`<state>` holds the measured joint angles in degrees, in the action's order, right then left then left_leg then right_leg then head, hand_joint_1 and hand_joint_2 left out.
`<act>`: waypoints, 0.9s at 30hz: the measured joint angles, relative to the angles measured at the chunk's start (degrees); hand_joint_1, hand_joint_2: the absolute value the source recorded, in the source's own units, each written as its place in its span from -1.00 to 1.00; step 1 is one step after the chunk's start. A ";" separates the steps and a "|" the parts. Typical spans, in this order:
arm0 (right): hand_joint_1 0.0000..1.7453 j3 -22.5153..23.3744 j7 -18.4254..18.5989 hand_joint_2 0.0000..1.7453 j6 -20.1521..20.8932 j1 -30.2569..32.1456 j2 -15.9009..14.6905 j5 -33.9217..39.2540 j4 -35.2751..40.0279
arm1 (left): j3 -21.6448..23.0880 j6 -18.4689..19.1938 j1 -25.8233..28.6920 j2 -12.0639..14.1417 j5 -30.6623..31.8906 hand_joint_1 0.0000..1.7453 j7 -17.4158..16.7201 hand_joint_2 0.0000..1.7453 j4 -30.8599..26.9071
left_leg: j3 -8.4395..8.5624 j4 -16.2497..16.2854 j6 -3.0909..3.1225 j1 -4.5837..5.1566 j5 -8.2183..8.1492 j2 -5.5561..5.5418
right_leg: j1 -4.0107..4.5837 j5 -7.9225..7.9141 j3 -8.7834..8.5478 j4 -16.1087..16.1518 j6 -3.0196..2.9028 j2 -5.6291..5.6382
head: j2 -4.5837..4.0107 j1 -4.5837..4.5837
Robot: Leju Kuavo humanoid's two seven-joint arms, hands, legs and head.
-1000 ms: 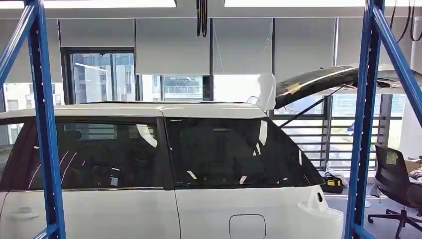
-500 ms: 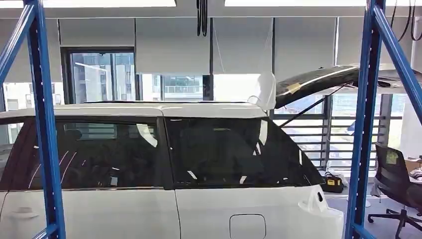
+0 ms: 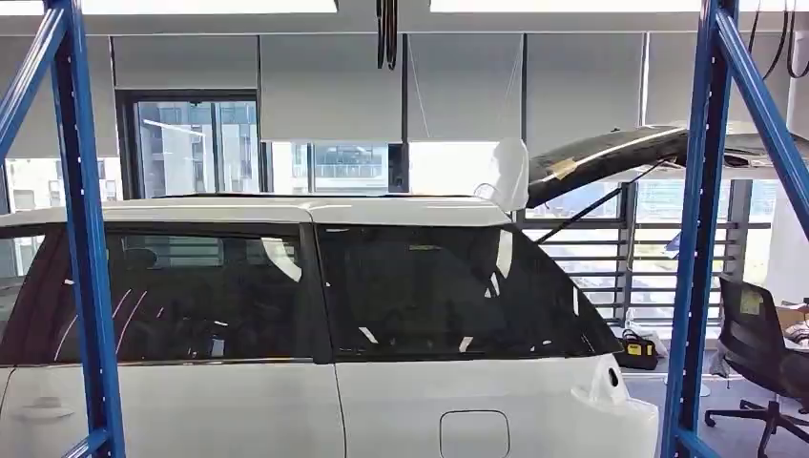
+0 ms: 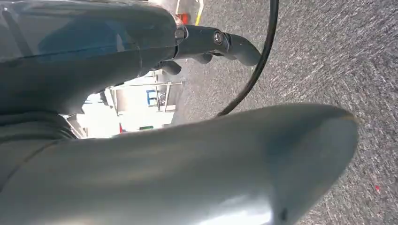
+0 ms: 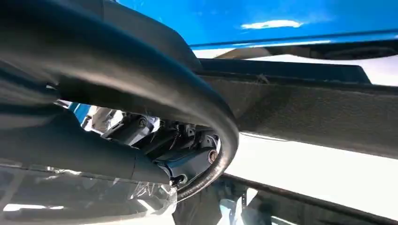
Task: Take the parts from the cabinet and place them on the table.
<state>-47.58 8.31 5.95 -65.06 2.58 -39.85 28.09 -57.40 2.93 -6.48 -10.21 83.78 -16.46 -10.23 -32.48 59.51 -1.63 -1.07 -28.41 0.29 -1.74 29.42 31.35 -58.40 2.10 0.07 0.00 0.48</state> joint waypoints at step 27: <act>1.00 0.00 0.07 1.00 -0.02 -1.91 0.18 -0.59 -1.20 | 0.35 -1.83 -0.51 0.00 0.72 -1.00 -0.46 -1.00 0.00 | -0.02 0.00 0.00 0.00 0.00 0.00 | 0.00 0.00 0.01 0.00 0.00 0.00 | 0.00 0.00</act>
<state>-47.58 8.37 5.92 -66.97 2.75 -40.44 26.88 -57.05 1.10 -6.99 -10.21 84.50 -16.92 -10.23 -32.49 59.51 -1.63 -1.08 -28.41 0.28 -1.74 29.42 31.35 -58.40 2.10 0.06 0.00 0.48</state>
